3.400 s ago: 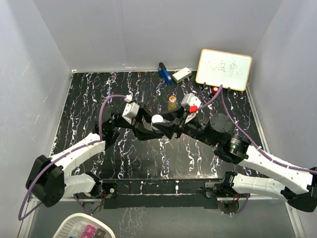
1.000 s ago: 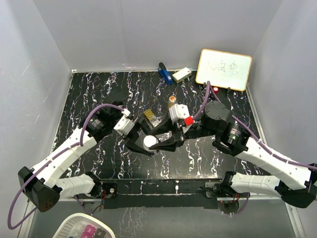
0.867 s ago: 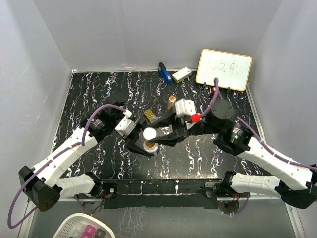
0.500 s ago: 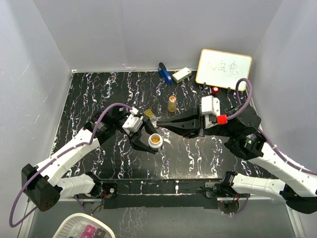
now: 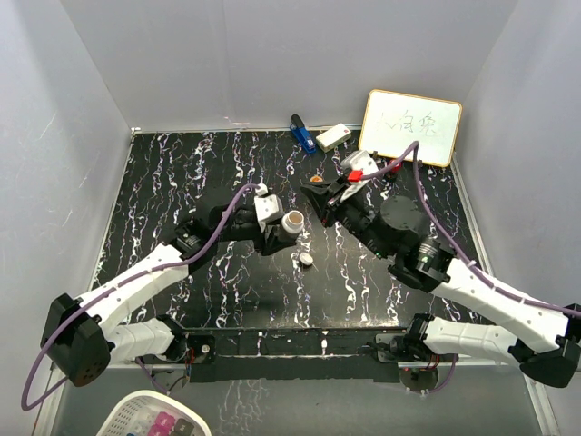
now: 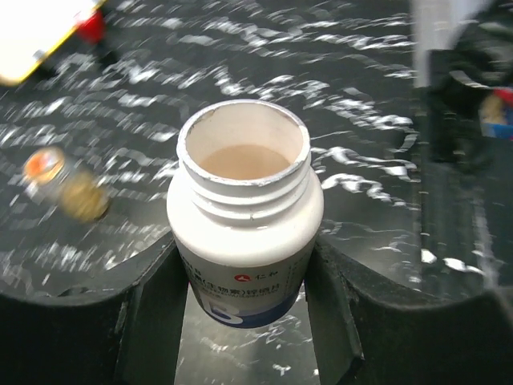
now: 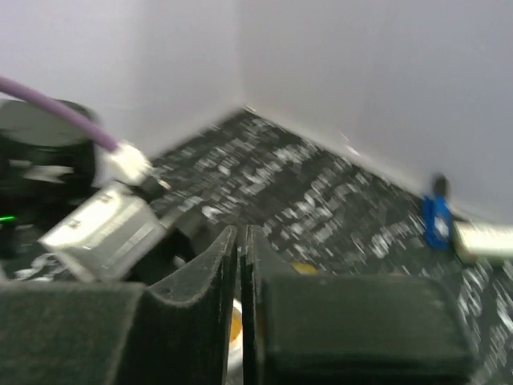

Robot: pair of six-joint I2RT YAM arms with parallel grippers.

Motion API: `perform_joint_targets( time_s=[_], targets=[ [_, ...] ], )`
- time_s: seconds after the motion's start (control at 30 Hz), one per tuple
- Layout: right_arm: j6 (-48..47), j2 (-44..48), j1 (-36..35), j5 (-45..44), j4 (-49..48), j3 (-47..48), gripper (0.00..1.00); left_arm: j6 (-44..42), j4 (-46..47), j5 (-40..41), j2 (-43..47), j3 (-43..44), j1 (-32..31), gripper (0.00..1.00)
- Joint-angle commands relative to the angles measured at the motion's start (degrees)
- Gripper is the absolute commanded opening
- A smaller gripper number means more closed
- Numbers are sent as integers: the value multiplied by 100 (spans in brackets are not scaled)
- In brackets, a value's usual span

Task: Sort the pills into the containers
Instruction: Pour the pill into the pill container.

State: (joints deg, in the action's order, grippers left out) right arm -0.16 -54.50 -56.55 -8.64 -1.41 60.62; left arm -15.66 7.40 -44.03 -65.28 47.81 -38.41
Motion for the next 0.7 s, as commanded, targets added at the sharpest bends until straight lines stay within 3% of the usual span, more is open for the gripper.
perform_joint_targets(
  time_s=[0.0, 0.13, 0.27, 0.47, 0.67],
  targets=[
    [514, 58, 7, -2338, 109, -376, 13, 455, 707, 2342, 58, -392, -8, 0],
    [980, 205, 4, -3292, 222, -785, 25, 740, 1034, 3484, -58, -835, -8, 0],
    [1505, 314, 4, -3251, 643, -1137, 34, 1050, 1073, 4213, -343, -1089, -8, 0],
    [2590, 164, 10, -2622, 1108, -1672, 37, 1405, 1354, 4307, -795, -1323, 95, 0],
    [3075, -83, 4, -2303, 1061, -2056, 38, 1766, 1385, 3403, -874, -1279, 745, 0]
  ],
)
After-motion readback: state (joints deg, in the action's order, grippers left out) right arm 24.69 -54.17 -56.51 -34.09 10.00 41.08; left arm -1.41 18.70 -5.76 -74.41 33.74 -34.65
